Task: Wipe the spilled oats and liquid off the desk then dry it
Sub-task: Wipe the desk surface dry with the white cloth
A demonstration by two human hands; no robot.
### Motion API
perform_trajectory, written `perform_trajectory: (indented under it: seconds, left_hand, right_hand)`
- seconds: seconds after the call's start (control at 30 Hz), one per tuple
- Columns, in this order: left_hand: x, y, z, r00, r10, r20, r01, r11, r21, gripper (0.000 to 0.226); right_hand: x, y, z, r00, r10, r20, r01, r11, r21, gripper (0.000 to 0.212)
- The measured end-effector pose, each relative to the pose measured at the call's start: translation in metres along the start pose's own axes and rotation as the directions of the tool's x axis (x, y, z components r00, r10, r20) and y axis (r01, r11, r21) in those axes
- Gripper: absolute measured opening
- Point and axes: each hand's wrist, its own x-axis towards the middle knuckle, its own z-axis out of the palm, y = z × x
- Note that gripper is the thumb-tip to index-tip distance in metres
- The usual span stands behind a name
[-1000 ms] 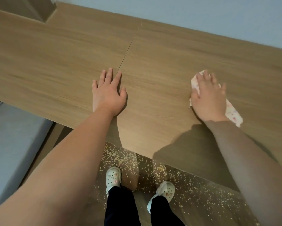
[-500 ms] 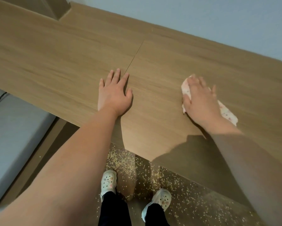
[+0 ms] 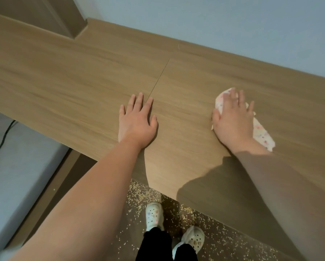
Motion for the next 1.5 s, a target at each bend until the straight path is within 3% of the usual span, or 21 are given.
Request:
perform_trajectory:
  seconds: [0.07,0.13,0.17,0.23,0.3,0.37,0.4,0.47,0.53,0.57,0.63,0.7,0.77,0.9,1.03,1.3,1.5]
  left_hand:
    - [0.0,0.0,0.0,1.0,0.002,0.012,-0.002,1.0,0.0,0.06]
    - [-0.001,0.001,-0.001,1.0,0.008,0.029,-0.009,1.0,0.016,0.06]
    - [-0.002,0.002,-0.002,0.999,0.009,0.04,-0.01,1.0,0.026,0.06]
    - [-0.001,0.004,-0.004,0.999,0.01,0.051,-0.012,0.999,0.035,0.06]
    - [0.003,0.007,-0.01,0.999,0.021,0.032,-0.022,1.0,0.011,0.058]
    - [0.015,0.013,-0.014,0.999,0.051,-0.005,-0.051,0.999,-0.018,0.056]
    - [0.024,0.017,-0.016,0.997,0.072,-0.011,-0.072,0.997,-0.027,0.057]
    - [0.049,0.026,-0.02,0.994,0.108,-0.016,-0.109,0.993,-0.044,0.061]
    - [0.078,0.033,-0.023,0.992,0.124,-0.018,-0.124,0.991,-0.051,0.062]
    - [0.091,0.034,-0.023,0.992,0.123,-0.01,-0.123,0.991,-0.047,0.063]
    - [0.108,0.035,-0.019,0.994,0.105,0.019,-0.105,0.994,-0.025,0.063]
    - [0.114,0.032,-0.013,0.995,0.086,0.042,-0.085,0.996,-0.013,0.064]
    - [0.115,0.032,-0.01,0.995,0.09,0.051,-0.089,0.996,-0.008,0.064]
    - [0.116,0.032,-0.009,0.994,0.099,0.055,-0.099,0.995,-0.004,0.064]
    - [0.117,0.032,-0.009,0.994,0.094,0.061,-0.095,0.995,0.008,0.065]
    - [0.117,0.032,-0.007,0.994,0.09,0.058,-0.091,0.996,0.016,0.067]
    - [0.116,0.033,-0.008,0.995,0.087,0.051,-0.087,0.996,0.006,0.066]
  right_hand:
    - [-0.017,-0.023,0.007,0.975,-0.219,0.045,0.218,0.976,0.009,0.058]
    - [-0.037,-0.032,0.009,0.859,-0.489,0.149,0.493,0.87,0.015,0.06]
    - [-0.036,-0.027,0.008,0.814,-0.548,0.192,0.558,0.83,0.007,0.06]
    - [-0.015,-0.008,0.005,0.856,-0.474,0.206,0.487,0.873,-0.014,0.061]
    - [0.009,0.01,-0.001,0.969,-0.211,0.125,0.215,0.976,-0.02,0.062]
    - [0.025,0.01,-0.007,0.998,0.036,0.046,-0.038,0.999,0.033,0.061]
    - [0.027,0.002,-0.008,0.997,0.065,0.045,-0.066,0.998,0.025,0.062]
    - [0.023,-0.015,-0.005,0.985,-0.121,0.121,0.124,0.992,-0.013,0.062]
    - [0.017,-0.017,-0.006,0.889,-0.379,0.256,0.393,0.919,-0.006,0.062]
    - [0.023,-0.008,-0.008,0.854,-0.434,0.289,0.453,0.892,0.001,0.061]
    - [0.045,0.015,-0.012,0.88,-0.388,0.275,0.413,0.91,-0.035,0.059]
    - [0.066,0.028,-0.014,0.958,-0.204,0.199,0.224,0.971,-0.079,0.065]
    - [0.079,0.025,-0.013,0.983,-0.136,0.122,0.143,0.989,-0.049,0.07]
    - [0.092,0.007,-0.007,0.972,-0.236,0.025,0.237,0.97,-0.056,0.065]
    - [0.136,-0.029,-0.004,0.96,-0.266,0.088,0.27,0.963,-0.029,0.059]
    - [0.198,-0.095,0.007,0.878,-0.473,0.064,0.475,0.88,-0.003,0.055]
    - [0.178,-0.045,0.0,0.925,-0.372,0.079,0.373,0.928,0.004,0.056]
